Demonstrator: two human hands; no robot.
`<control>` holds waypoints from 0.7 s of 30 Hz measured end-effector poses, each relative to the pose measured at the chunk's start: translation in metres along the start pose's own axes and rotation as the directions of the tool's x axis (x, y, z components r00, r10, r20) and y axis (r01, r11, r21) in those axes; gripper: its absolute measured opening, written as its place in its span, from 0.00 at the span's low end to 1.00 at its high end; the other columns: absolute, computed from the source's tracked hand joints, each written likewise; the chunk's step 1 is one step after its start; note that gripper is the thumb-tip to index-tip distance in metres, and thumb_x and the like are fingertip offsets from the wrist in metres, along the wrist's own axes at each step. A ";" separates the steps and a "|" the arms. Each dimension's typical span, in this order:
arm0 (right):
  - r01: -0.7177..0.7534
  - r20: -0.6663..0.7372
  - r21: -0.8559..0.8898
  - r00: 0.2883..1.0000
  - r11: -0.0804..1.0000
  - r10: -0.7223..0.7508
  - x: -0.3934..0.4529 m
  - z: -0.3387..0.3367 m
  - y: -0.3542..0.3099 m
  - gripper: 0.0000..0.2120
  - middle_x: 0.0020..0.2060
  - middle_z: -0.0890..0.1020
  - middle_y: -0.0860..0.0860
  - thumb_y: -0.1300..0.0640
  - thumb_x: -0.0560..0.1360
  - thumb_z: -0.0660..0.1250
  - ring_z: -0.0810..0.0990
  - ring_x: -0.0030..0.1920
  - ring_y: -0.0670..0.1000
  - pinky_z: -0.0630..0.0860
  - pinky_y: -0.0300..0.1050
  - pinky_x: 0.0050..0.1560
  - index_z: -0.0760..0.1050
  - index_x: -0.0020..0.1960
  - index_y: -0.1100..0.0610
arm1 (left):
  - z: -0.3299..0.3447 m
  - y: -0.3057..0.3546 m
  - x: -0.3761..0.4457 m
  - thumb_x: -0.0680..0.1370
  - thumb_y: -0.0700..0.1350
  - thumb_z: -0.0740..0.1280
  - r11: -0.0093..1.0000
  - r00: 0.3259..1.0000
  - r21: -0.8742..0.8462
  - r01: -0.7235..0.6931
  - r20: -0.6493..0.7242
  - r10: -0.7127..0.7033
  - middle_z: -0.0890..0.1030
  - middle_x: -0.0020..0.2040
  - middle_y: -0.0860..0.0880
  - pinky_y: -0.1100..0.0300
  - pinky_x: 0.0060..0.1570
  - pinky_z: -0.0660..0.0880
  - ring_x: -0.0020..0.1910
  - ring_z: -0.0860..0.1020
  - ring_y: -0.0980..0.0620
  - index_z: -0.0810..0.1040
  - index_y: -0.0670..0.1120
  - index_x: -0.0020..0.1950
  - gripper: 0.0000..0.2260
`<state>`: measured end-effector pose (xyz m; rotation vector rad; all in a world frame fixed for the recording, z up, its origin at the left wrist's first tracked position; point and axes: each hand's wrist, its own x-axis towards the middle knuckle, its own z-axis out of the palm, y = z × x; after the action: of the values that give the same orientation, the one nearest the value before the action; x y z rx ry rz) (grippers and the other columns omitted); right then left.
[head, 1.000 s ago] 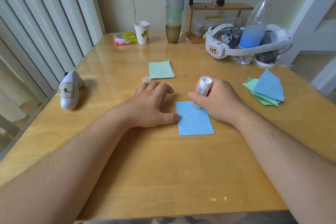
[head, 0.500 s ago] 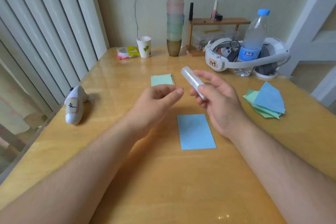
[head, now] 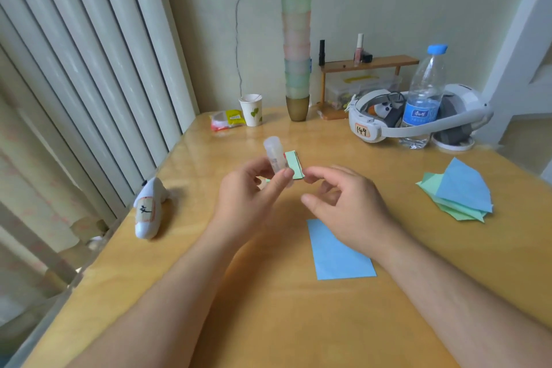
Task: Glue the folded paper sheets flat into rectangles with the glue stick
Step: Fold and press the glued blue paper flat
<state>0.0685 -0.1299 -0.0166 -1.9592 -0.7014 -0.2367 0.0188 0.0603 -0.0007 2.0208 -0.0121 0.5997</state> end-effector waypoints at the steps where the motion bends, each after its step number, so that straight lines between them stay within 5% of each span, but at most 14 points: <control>1: 0.025 -0.014 -0.060 1.000 0.998 -0.026 0.000 -0.001 0.004 0.16 0.49 0.80 0.38 0.56 0.75 0.76 0.78 0.49 0.46 0.73 0.33 0.48 0.83 0.61 0.44 | -0.008 -0.004 0.003 0.80 0.53 0.72 0.996 0.999 0.087 0.006 -0.054 -0.001 0.86 0.44 0.58 0.58 0.47 0.74 0.44 0.80 0.60 0.85 0.56 0.52 0.04; 7: 0.014 -0.031 -0.122 0.999 0.992 -0.018 -0.003 -0.011 0.025 0.15 0.45 0.78 0.41 0.60 0.75 0.74 0.75 0.46 0.48 0.72 0.31 0.46 0.83 0.57 0.43 | -0.045 -0.035 0.014 0.76 0.59 0.72 0.916 0.930 0.271 0.297 -0.301 -0.212 0.86 0.40 0.58 0.50 0.50 0.81 0.43 0.82 0.59 0.86 0.57 0.48 0.08; 13: -0.094 -0.031 -0.183 0.995 0.979 0.090 -0.002 -0.009 0.033 0.11 0.44 0.78 0.43 0.58 0.76 0.73 0.76 0.45 0.42 0.69 0.27 0.42 0.84 0.56 0.46 | -0.039 -0.039 0.009 0.74 0.58 0.74 0.846 0.929 0.389 0.366 -0.208 -0.306 0.85 0.40 0.60 0.58 0.49 0.80 0.44 0.81 0.62 0.87 0.56 0.49 0.09; 21: -0.125 -0.057 -0.137 0.991 0.983 0.118 -0.003 -0.010 0.031 0.10 0.44 0.79 0.44 0.59 0.76 0.72 0.75 0.43 0.41 0.69 0.26 0.41 0.83 0.53 0.45 | -0.041 -0.033 0.008 0.75 0.57 0.75 0.813 0.929 0.451 0.369 -0.155 -0.335 0.81 0.42 0.60 0.52 0.53 0.81 0.45 0.79 0.58 0.79 0.56 0.45 0.09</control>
<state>0.0855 -0.1504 -0.0365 -2.1153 -0.5434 -0.2636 0.0179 0.1133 -0.0086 2.3887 0.5975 0.4578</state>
